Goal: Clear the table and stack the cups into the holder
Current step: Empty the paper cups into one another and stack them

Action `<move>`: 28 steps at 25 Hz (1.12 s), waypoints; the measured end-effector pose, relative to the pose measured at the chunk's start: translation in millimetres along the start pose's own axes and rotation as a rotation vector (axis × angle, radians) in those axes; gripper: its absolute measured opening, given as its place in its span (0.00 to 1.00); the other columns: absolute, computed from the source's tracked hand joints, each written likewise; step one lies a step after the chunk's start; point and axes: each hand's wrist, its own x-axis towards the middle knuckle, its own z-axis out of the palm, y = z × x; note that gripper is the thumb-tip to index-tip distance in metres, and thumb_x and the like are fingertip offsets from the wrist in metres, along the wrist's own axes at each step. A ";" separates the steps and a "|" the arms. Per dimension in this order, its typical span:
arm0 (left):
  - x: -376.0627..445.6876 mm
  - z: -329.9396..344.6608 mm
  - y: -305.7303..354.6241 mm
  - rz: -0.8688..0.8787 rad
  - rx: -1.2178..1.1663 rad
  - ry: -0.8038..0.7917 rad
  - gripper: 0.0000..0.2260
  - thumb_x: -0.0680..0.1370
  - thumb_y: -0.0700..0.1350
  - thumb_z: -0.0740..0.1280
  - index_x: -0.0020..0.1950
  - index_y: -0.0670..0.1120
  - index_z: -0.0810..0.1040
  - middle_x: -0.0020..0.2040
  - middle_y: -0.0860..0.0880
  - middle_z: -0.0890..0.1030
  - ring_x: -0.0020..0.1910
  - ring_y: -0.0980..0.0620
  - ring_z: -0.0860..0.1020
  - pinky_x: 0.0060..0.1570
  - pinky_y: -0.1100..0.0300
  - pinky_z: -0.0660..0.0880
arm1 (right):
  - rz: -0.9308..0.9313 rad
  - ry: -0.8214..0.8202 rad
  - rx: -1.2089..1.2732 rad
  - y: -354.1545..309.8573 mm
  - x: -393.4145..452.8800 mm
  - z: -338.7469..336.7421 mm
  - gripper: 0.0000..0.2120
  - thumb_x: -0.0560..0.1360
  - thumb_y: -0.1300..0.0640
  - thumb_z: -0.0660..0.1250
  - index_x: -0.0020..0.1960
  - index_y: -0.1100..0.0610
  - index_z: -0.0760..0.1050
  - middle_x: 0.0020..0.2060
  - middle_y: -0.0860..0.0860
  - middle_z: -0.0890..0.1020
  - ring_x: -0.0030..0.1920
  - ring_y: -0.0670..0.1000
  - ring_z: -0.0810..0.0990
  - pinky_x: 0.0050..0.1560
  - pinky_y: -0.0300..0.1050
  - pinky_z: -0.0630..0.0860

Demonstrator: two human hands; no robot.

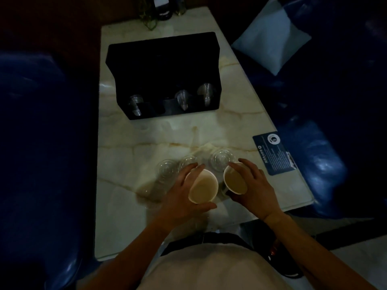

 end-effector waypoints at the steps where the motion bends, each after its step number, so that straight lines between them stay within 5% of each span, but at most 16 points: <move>1: -2.7 1.7 -0.5 -0.040 -0.052 0.012 0.48 0.57 0.74 0.71 0.71 0.72 0.49 0.71 0.68 0.56 0.66 0.65 0.59 0.60 0.58 0.65 | 0.003 0.026 0.038 -5.8 2.5 -5.4 0.43 0.62 0.43 0.77 0.70 0.37 0.57 0.72 0.45 0.61 0.66 0.56 0.68 0.53 0.56 0.79; 5: -8.9 6.1 -1.4 -0.107 -0.221 0.041 0.53 0.55 0.70 0.76 0.72 0.71 0.48 0.67 0.76 0.57 0.65 0.64 0.64 0.62 0.56 0.68 | -0.155 0.227 0.072 -41.3 15.6 -46.9 0.40 0.65 0.42 0.74 0.72 0.34 0.57 0.73 0.43 0.62 0.68 0.50 0.66 0.59 0.39 0.69; 8: -8.8 7.4 -0.7 -0.121 -0.254 0.063 0.54 0.55 0.71 0.75 0.73 0.71 0.48 0.66 0.79 0.57 0.66 0.61 0.66 0.63 0.54 0.70 | -0.255 0.305 0.092 -73.6 19.3 -80.1 0.40 0.65 0.41 0.72 0.72 0.36 0.57 0.74 0.44 0.62 0.68 0.48 0.66 0.63 0.43 0.69; 14: -2.4 13.5 -6.2 -0.137 -0.290 0.084 0.55 0.55 0.66 0.80 0.75 0.65 0.53 0.69 0.67 0.68 0.67 0.64 0.71 0.61 0.53 0.76 | -0.426 0.194 0.055 -107.2 7.0 -96.0 0.40 0.64 0.41 0.71 0.73 0.38 0.59 0.74 0.43 0.61 0.67 0.47 0.67 0.61 0.34 0.65; 19: 1.7 15.8 -2.3 -0.081 -0.386 0.089 0.48 0.61 0.58 0.82 0.75 0.57 0.60 0.68 0.60 0.74 0.65 0.61 0.75 0.59 0.67 0.76 | -0.390 0.014 0.029 -101.7 9.2 -58.5 0.36 0.67 0.39 0.69 0.72 0.36 0.59 0.73 0.40 0.61 0.66 0.47 0.67 0.56 0.46 0.77; 22: -3.0 15.8 -1.0 -0.099 -0.398 0.120 0.46 0.59 0.62 0.80 0.72 0.64 0.60 0.67 0.65 0.72 0.65 0.66 0.73 0.57 0.77 0.70 | -0.347 -0.049 -0.001 -95.2 9.9 -29.8 0.34 0.68 0.35 0.65 0.71 0.34 0.57 0.73 0.40 0.60 0.66 0.47 0.67 0.59 0.46 0.76; 28: -9.9 19.8 -2.3 -0.158 -0.417 0.159 0.46 0.57 0.64 0.79 0.67 0.74 0.55 0.64 0.69 0.68 0.63 0.71 0.69 0.56 0.80 0.66 | -0.393 -0.061 -0.083 -82.8 11.7 1.6 0.32 0.71 0.34 0.63 0.72 0.41 0.63 0.72 0.48 0.66 0.65 0.53 0.68 0.59 0.51 0.75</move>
